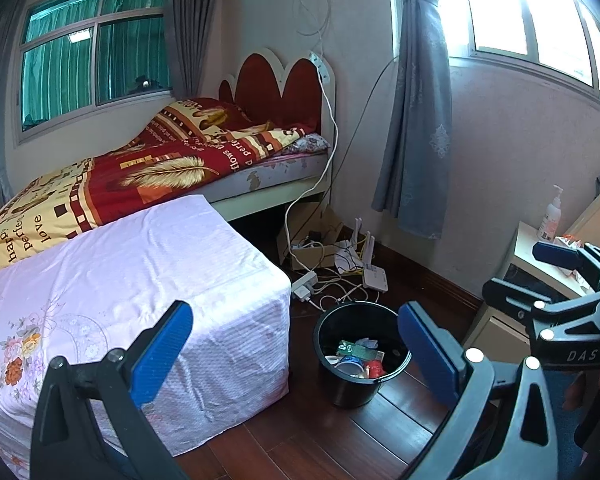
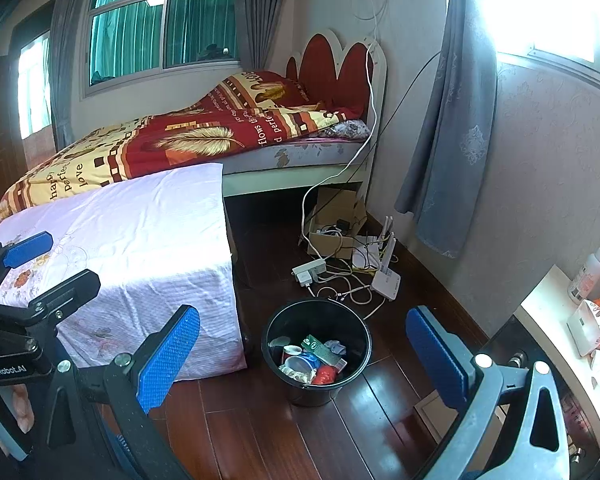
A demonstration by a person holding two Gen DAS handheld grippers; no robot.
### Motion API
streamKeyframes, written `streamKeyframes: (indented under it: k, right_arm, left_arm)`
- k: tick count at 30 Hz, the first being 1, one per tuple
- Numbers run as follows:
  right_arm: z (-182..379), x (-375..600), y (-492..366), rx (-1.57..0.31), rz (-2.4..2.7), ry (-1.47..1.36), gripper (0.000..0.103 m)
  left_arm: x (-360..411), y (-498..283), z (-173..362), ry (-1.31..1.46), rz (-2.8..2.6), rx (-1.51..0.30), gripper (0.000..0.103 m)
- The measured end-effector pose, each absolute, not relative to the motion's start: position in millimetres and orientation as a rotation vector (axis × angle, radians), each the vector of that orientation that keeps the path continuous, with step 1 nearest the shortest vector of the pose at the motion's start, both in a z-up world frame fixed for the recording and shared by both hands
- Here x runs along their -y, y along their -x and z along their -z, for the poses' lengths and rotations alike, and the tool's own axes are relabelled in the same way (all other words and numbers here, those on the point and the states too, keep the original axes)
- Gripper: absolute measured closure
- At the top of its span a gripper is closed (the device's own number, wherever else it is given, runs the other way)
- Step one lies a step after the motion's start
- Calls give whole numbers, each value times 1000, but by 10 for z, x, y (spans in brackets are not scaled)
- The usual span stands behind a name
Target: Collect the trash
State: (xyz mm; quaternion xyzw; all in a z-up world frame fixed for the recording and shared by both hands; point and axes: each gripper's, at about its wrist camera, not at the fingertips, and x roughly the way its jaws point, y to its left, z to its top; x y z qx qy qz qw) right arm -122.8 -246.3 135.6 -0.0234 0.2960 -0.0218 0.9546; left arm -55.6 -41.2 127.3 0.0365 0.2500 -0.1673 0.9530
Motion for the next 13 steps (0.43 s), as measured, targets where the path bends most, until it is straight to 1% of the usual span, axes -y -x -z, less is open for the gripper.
streamKeyframes:
  k: [4,13]
  right_arm:
    - [-1340,2475,1225,-602,44,49,0]
    - [-1285,2515,1190,-616,40,49,0]
  left_arm:
    - [432,528,-1251,-127,305,-506,0]
    - [384,508,-1256,-122,338,-510,0]
